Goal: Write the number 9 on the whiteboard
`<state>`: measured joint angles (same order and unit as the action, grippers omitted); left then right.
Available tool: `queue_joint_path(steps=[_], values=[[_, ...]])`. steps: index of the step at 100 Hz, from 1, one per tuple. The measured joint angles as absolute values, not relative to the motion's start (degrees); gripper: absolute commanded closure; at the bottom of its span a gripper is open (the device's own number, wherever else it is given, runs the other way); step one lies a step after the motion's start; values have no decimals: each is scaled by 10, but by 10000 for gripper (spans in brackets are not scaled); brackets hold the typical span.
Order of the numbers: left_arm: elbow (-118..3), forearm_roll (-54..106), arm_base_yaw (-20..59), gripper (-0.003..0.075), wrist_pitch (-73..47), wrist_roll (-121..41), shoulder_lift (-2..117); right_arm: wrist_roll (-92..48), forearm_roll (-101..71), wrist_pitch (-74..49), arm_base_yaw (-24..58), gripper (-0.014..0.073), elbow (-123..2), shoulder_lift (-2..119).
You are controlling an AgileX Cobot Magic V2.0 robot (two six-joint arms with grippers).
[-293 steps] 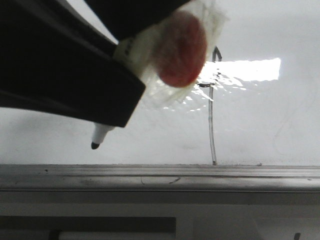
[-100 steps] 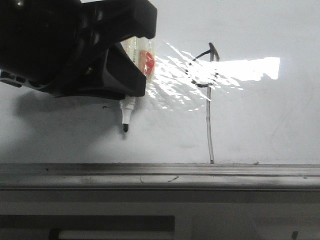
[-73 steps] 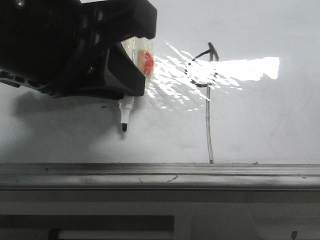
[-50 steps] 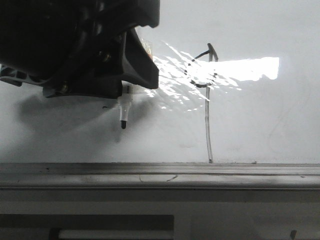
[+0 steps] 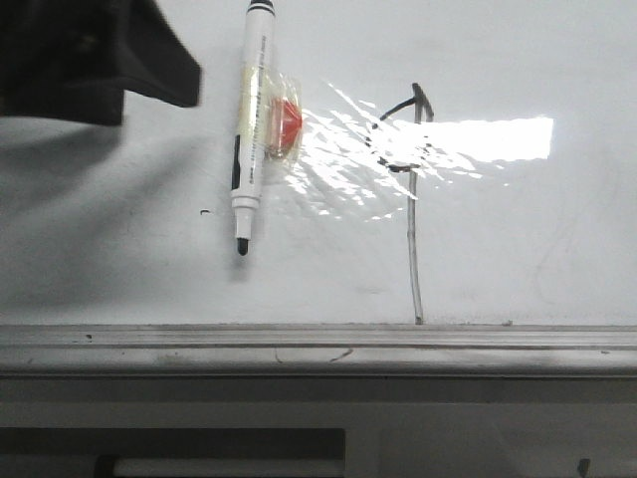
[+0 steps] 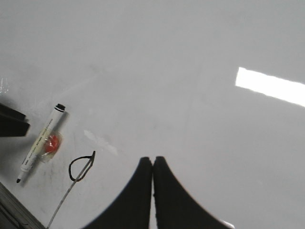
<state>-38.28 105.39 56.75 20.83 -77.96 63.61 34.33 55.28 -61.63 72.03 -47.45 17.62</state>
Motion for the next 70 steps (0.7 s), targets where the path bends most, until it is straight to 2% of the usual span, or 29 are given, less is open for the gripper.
queue_joint_path(steps=[7,26,36,48,70], values=[[-365,1054,591,744,239,-801,589,343,553,-623,720,636,-447,127],[-300,1054,636,741,275,-842,456,343,553,-643,720,636,-372,-5],[-263,1054,642,741,277,-846,398,343,537,-678,720,636,-356,-10],[-230,1054,642,741,278,-846,345,343,504,-662,720,636,-345,-3],[-204,1054,642,741,278,-846,322,343,491,-627,720,636,-338,2]])
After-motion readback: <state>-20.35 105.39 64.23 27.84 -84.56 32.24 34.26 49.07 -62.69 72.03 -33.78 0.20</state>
